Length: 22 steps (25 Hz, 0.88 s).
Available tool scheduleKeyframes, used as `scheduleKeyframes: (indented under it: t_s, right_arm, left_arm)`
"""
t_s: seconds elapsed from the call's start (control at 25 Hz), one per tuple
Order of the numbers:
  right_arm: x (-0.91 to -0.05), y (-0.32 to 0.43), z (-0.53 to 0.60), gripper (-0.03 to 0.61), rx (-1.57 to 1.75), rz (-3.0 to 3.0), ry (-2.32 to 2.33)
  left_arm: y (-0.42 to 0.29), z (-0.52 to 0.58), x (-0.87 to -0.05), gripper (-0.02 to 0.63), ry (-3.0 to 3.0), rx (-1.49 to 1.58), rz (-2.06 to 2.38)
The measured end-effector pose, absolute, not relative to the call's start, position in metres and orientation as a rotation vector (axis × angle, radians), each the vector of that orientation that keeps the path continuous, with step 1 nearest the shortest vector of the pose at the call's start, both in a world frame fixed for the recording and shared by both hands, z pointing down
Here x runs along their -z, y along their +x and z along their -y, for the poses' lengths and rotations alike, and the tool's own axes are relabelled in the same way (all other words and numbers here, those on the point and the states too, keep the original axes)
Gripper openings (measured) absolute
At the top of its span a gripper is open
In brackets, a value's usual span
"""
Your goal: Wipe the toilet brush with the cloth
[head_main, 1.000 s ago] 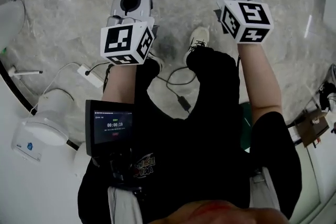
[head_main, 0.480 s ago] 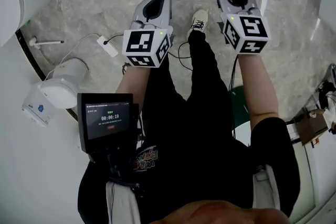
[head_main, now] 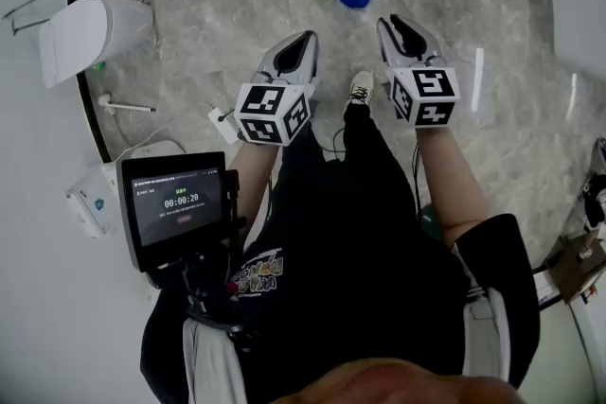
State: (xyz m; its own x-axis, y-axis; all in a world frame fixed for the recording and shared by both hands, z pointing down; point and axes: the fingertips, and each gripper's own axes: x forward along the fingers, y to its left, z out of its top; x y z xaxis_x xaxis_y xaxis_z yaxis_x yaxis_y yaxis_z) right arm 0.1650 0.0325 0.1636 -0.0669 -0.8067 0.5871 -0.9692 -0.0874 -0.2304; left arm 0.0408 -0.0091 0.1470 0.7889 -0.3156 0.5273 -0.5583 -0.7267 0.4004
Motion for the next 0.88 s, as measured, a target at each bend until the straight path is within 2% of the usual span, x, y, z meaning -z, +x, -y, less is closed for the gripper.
scheduleKeyframes:
  t_s: [0.28,0.48,0.76,0.88]
  right_arm:
    - [-0.071,0.186,-0.03,0.086,-0.814,1.98,2.118]
    - [0.026,0.155,-0.071,0.086,-0.749,2.005,2.21]
    - [0.035,0.117,-0.067,0.086,-0.678,2.047,2.246]
    - [0.064,0.091,-0.071,0.081,-0.642,2.06,2.246]
  left_arm:
    - [0.067,0.02,-0.063,0.006,2.54,-0.511,0.66]
    - [0.049,-0.033,0.015,0.005,2.573,-0.409,0.575]
    - [0.022,-0.026,0.023,0.0,2.614,-0.371,0.575]
    - [0.004,-0.03,0.051,0.0,2.627,-0.326,0.578]
